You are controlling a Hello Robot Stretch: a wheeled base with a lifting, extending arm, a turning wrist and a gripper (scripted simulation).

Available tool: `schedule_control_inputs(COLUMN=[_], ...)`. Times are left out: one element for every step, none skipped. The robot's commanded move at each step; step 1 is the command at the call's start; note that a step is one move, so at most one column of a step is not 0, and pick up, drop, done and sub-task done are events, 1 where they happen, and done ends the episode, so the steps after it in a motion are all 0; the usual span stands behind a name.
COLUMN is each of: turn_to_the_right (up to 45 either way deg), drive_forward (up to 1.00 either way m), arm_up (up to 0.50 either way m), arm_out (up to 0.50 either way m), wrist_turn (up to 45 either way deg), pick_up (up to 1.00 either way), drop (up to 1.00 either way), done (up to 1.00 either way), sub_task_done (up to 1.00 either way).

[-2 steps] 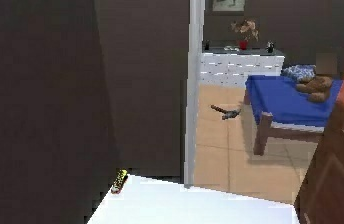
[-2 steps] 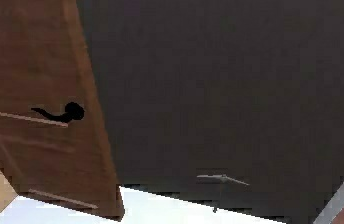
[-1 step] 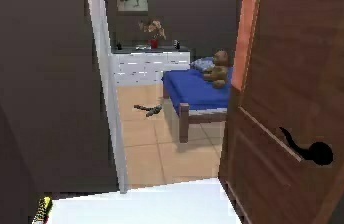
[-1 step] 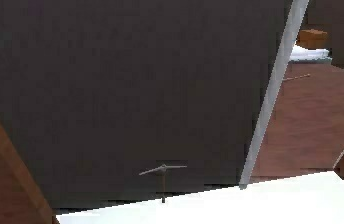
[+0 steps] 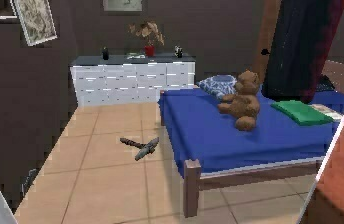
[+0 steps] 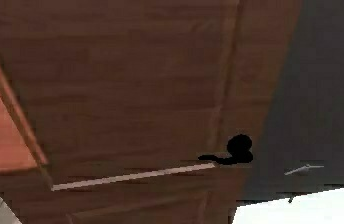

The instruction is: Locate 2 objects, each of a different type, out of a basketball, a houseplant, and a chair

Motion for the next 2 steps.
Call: schedule_control_inputs(turn_to_the_right=[0.0, 0.0], drive_forward=[0.2, 0.45], arm_up=[0.0, 0.0], arm_out=[0.0, 0.0], wrist_turn=[0.0, 0.0], pick_up=[0.0, 0.0], drop=[0.0, 0.0], done=[0.0, 0.0], sub_task_done=[0.0, 0.0])
